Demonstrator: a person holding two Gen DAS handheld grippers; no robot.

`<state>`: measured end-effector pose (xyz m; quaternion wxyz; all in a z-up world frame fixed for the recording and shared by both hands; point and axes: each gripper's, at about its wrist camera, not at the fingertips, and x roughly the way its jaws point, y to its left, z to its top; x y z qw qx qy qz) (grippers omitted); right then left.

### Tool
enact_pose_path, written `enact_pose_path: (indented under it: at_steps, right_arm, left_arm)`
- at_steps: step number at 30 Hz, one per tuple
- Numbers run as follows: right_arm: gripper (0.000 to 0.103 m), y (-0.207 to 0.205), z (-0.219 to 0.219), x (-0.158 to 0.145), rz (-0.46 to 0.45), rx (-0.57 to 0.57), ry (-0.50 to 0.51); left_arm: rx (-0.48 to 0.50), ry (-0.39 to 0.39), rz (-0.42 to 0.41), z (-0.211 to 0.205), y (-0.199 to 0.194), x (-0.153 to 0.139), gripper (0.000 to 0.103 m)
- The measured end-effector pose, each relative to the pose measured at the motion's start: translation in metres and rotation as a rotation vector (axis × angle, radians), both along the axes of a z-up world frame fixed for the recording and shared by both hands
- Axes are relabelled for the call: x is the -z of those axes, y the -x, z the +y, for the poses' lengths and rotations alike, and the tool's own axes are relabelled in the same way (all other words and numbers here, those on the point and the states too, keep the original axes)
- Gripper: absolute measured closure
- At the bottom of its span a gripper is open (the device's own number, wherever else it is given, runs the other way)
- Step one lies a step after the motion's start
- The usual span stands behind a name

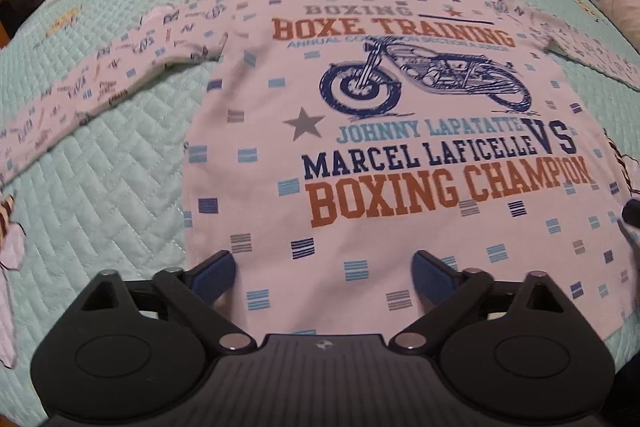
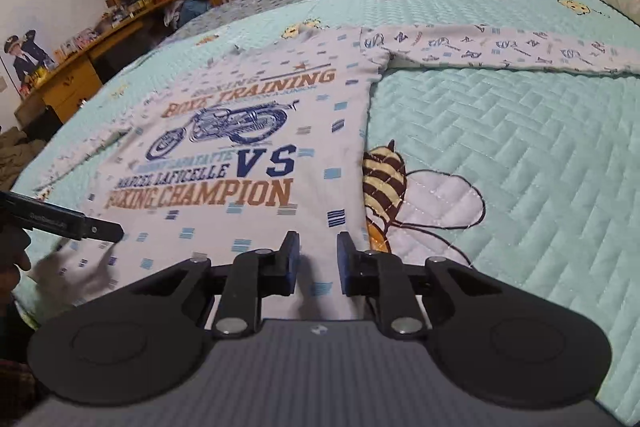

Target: Fold clothes

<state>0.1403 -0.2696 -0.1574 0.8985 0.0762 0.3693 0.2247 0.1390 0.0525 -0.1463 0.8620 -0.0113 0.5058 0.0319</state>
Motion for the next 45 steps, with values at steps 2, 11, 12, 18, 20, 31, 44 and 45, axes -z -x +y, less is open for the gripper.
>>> enact_pose_path:
  at_steps: [2,11,12,18,20,31,44,45]
  right_arm:
    - [0.081,-0.002,-0.002,-0.005,-0.022,0.0,-0.022]
    - [0.081,-0.088,0.011,-0.017,-0.052,-0.015,-0.144]
    - [0.081,-0.101,0.015,-0.017,-0.053,-0.018,-0.143]
    - [0.079,-0.176,0.041,-0.002,0.006,-0.1,-0.109]
    - [0.089,-0.203,0.041,0.014,0.045,-0.087,-0.049]
    - [0.095,-0.234,-0.094,0.008,0.003,0.227,-0.094]
    - [0.078,-0.175,-0.263,0.021,-0.019,0.735,-0.465]
    - [0.075,-0.173,-0.271,0.026,0.007,0.765,-0.498]
  left_arm:
    - [0.001,-0.007,-0.033,0.0,0.002,-0.01,0.011]
    - [0.083,0.088,-0.12,-0.01,-0.047,-0.035,0.011]
    - [0.082,0.092,-0.11,-0.011,-0.06,-0.031,0.011]
    - [0.047,0.13,-0.045,-0.002,-0.12,-0.004,0.013]
    - [0.038,0.15,-0.033,0.004,-0.125,0.006,0.009]
    - [0.071,0.129,-0.054,-0.002,-0.123,0.017,0.001]
    - [0.073,0.121,-0.038,-0.003,-0.126,0.017,0.001]
    - [0.071,0.122,-0.036,-0.003,-0.126,0.017,0.001]
